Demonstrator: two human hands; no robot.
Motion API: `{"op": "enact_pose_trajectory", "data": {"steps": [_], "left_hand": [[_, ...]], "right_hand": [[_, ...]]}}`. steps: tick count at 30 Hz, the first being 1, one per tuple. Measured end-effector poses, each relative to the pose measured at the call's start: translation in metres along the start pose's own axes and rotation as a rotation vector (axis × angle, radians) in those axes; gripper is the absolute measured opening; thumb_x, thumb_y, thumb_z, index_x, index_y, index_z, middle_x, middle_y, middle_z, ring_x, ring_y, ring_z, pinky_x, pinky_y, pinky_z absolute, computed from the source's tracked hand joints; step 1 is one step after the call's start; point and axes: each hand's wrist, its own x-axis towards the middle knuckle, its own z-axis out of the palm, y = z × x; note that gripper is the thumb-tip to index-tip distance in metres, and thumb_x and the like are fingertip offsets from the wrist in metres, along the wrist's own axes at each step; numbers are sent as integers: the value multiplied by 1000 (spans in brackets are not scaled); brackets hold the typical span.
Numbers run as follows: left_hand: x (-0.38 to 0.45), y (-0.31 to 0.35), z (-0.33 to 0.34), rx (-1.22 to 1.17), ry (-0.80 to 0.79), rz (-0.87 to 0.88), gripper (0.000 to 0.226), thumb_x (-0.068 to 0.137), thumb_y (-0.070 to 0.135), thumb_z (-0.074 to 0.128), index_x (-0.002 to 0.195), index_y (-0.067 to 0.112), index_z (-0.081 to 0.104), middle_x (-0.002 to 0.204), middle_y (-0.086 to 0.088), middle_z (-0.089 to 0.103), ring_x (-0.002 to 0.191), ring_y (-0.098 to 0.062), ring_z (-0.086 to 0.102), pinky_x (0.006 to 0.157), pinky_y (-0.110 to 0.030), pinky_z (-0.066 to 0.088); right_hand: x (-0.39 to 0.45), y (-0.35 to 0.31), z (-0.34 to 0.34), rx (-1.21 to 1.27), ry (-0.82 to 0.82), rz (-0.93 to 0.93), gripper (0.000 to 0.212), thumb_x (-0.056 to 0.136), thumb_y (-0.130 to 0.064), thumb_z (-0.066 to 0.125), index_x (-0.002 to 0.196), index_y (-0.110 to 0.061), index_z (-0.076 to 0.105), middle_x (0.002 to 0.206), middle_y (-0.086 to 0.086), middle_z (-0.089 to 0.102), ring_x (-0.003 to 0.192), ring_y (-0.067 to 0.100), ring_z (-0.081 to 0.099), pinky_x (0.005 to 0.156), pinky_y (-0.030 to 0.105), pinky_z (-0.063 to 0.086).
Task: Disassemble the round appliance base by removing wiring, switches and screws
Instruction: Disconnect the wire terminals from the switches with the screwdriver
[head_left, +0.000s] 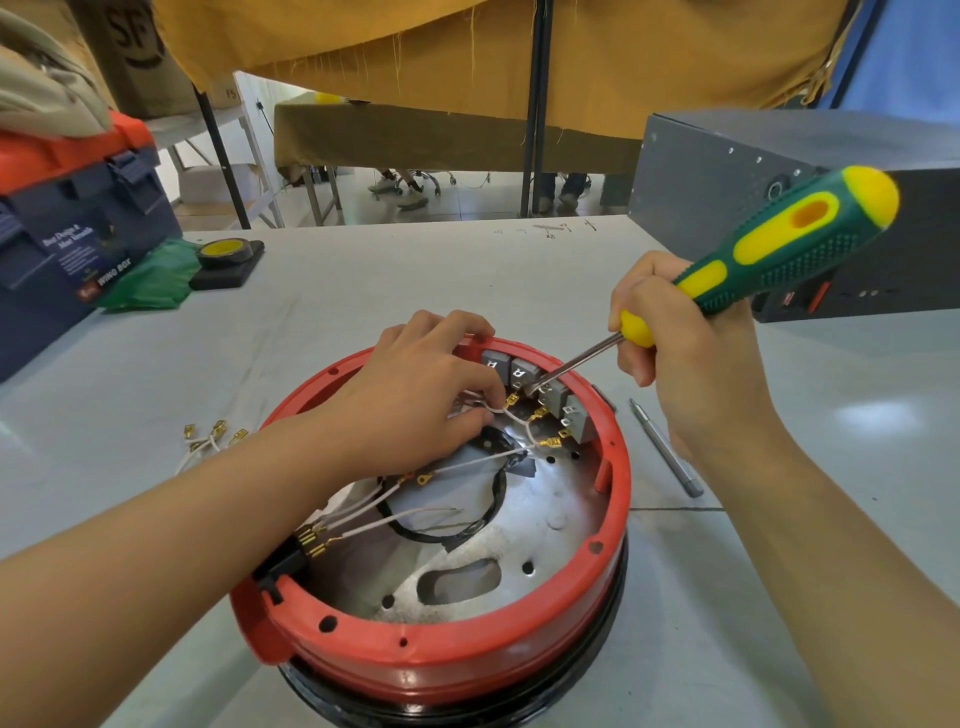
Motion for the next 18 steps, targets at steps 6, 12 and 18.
{"op": "enact_pose_trajectory", "data": {"steps": [6,12,18], "left_hand": [[0,1,0,-2,-4,-2,18,90,43,52,104,41,64,145,10,28,128,-15,27,106,-36,25],[0,1,-1,-28,3,-2,17,89,42,53,101,39,65,144,9,29,126,-16,28,105,-36,26],[0,-2,0,-91,20,-3,15,89,34,56,98,35,68,144,9,34,125,-15,32,106,-35,29]], "right_hand": [[1,5,0,130,3,73,22,72,-16,47,52,-10,43,41,-3,32,34,11,29,41,17,25],[-8,7,18,65,-149,51,30,72,-15,48,64,12,37,40,-6,31,35,6,29,39,15,27],[0,-1,-1,143,30,-1,24,71,-14,48,48,-11,42,54,18,28,36,11,29,40,17,24]]}}
